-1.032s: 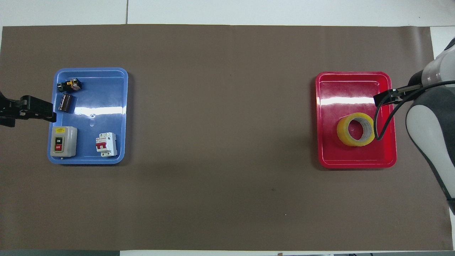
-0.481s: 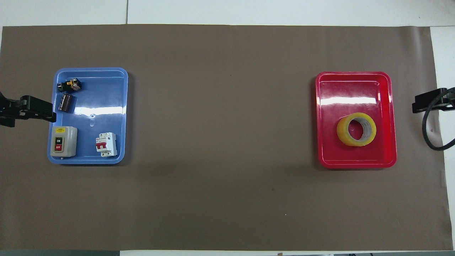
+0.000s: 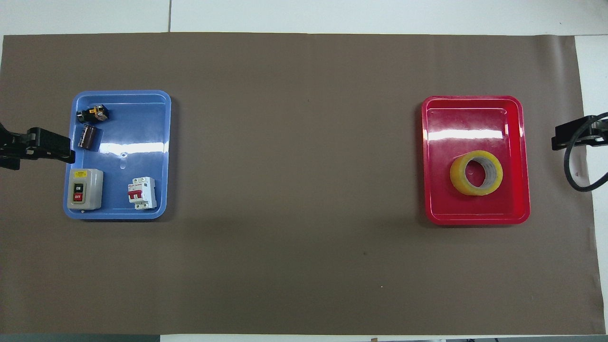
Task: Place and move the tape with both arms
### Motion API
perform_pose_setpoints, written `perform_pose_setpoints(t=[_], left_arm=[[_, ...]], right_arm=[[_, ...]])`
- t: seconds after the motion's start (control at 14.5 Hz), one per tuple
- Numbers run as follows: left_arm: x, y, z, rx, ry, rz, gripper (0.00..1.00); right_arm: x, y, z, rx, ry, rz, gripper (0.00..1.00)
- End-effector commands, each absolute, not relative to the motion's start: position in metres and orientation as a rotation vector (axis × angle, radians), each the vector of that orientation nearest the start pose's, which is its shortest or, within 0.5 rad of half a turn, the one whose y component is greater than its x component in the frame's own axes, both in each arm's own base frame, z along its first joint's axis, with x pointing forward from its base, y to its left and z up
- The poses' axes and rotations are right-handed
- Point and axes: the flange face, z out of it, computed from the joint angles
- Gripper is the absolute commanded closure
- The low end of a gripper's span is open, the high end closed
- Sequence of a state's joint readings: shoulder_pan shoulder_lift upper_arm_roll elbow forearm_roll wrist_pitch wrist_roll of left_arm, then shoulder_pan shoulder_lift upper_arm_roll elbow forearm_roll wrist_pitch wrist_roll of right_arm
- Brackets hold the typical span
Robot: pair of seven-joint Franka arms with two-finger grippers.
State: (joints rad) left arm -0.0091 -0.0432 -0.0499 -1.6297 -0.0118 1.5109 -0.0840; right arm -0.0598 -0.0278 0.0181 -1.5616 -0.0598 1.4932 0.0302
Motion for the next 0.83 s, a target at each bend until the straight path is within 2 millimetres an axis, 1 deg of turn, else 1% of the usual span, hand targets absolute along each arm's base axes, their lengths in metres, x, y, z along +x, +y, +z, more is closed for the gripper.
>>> perform_pose_setpoints(t=[0.0, 0.14, 0.21, 0.76], left_arm=[[0.5288, -0.0300, 0.6170, -3.116, -0.029, 0.106, 0.00], [0.5288, -0.0300, 0.6170, -3.116, -0.027, 0.106, 0.00], [0.5288, -0.0300, 0.6170, -3.116, -0.027, 0.106, 0.00], [0.5288, -0.0300, 0.6170, -3.116, -0.027, 0.106, 0.00]], right_arm=[[0.5415, -0.0228, 0.6481, -3.187, 0.125, 0.122, 0.00], [0.5418, -0.0157, 0.6468, -3.186, 0.104, 0.109, 0.00], [0.5425, -0.0192, 0.6462, -3.181, 0.109, 0.093, 0.00], [0.5429, -0.0166, 0.6457, -3.180, 0.102, 0.090, 0.00]])
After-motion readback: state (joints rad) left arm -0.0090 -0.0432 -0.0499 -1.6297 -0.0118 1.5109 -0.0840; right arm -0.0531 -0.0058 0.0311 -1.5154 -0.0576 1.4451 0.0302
